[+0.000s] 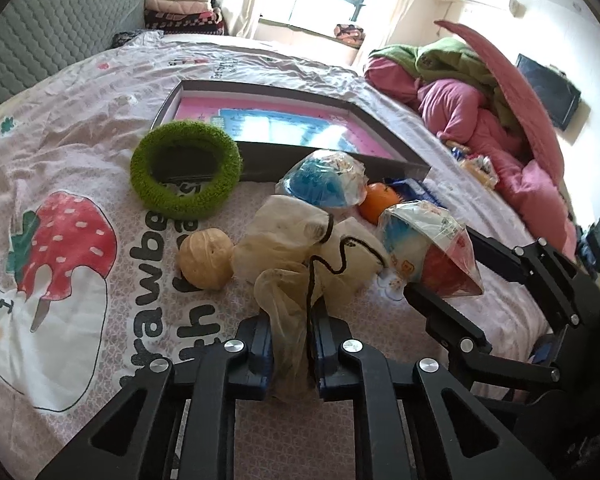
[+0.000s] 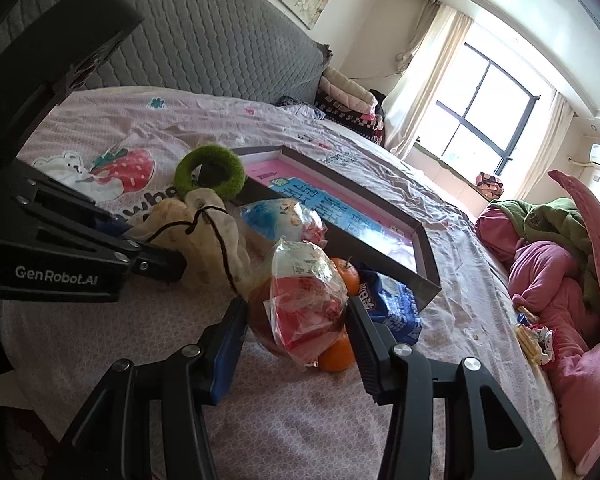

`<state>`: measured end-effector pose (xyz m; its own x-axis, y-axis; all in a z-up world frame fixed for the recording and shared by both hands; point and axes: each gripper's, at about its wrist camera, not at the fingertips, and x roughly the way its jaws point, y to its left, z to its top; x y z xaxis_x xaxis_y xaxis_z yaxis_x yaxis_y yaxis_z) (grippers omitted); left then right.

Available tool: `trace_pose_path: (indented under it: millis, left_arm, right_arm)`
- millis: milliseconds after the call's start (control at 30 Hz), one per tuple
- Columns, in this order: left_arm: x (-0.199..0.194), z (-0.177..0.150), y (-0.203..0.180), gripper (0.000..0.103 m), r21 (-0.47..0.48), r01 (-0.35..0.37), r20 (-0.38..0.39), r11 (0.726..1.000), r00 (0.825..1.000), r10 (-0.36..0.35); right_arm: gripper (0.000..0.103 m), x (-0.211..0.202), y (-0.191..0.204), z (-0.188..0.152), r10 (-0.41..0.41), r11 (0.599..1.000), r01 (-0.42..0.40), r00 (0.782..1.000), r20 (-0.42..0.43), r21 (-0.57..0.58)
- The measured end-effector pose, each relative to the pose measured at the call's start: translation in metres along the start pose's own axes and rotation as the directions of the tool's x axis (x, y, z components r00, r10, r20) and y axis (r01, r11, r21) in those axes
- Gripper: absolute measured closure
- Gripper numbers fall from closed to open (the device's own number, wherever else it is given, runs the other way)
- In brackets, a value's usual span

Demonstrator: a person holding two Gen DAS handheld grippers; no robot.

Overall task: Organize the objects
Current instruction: 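Close left tool on the mesh pouf while right tool grasps the candy bag, lift both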

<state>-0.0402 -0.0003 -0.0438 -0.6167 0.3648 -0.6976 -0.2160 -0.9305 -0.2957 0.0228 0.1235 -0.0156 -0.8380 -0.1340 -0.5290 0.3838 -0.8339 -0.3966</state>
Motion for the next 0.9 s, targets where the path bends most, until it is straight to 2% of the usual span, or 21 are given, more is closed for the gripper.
trace_pose_path:
  millis: [600,900]
  left_arm:
    - [-0.031,0.007,-0.013,0.090,0.049,-0.025,0.117,0.999,0.993,0.019]
    - [-0.033,0.024,-0.019,0.090,0.078,-0.043,0.163,0.996,0.986,0.029]
  right_arm:
    - [0.053,-0.013,-0.014,0.004,-0.001,0.997,-0.003,0.998,0.056,0.072]
    - [0.053,-0.010,-0.028,0.008,-0.011,0.994,0.004,0.998,0.063,0.108]
